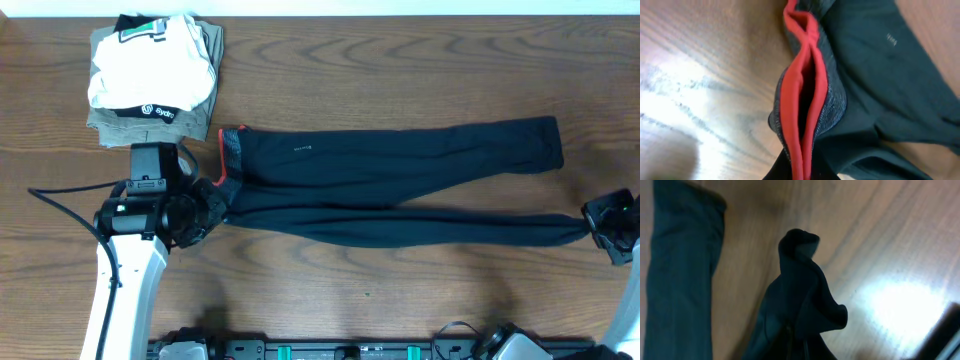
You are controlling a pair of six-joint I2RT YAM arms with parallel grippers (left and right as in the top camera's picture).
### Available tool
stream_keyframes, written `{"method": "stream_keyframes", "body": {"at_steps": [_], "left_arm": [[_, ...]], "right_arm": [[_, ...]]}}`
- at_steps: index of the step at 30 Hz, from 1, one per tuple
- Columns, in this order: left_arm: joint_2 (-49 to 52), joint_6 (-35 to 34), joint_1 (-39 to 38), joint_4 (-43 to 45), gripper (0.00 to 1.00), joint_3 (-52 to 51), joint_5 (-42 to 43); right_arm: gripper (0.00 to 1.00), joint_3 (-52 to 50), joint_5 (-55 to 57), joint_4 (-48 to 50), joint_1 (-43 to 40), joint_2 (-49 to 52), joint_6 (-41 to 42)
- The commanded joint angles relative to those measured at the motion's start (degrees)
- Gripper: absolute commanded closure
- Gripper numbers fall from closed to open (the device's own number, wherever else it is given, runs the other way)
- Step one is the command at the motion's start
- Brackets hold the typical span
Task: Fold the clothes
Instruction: 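Lift the lower leg end up onto the upper leg with the right gripper, then hold both ends and push the grippers inward, bunching the stacked legs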
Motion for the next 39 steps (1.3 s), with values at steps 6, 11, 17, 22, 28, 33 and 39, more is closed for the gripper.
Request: {"method": "stream_keyframes", "body": {"at_steps": [6, 11, 17, 22, 28, 33, 39], "left_arm": [[-0.4, -2.7, 0.2, 7.1, 0.94, 1.5, -1.9], [-0.4, -2.7, 0.2, 13.0, 0.94, 1.5, -1.9], [1.7, -3.5, 0.2, 19.7, 0.94, 1.5, -2.9], [6.3, -3.5, 0.2, 24.1, 0.94, 1.5, -3.0], [9.8, -3.5, 0.2, 30.7, 0.94, 1.5, -3.4], [10.1, -3.5, 0.2, 35.5, 0.94, 1.5, -6.4], [10.4, -3.5, 0.2, 38.4, 0.94, 1.5, -10.7]], "right_arm": [[0.99, 1.3, -6.8, 6.2, 0.9, 4.0, -0.1], [0.99, 1.3, -8.1, 9.9, 3.1, 4.5, 0.6], [0.97, 1.3, -8.0, 16.2, 9.0, 5.1, 1.1], [0.96, 1.3, -7.2, 21.0, 13.0, 7.1, 2.9], [0.98, 1.3, -4.3, 23.4, 13.9, 10.1, 4.0], [0.98, 1.3, -2.1, 25.7, 13.9, 12.3, 4.0], [0.98, 1.3, -2.0, 28.8, 13.9, 15.4, 4.9]]}}
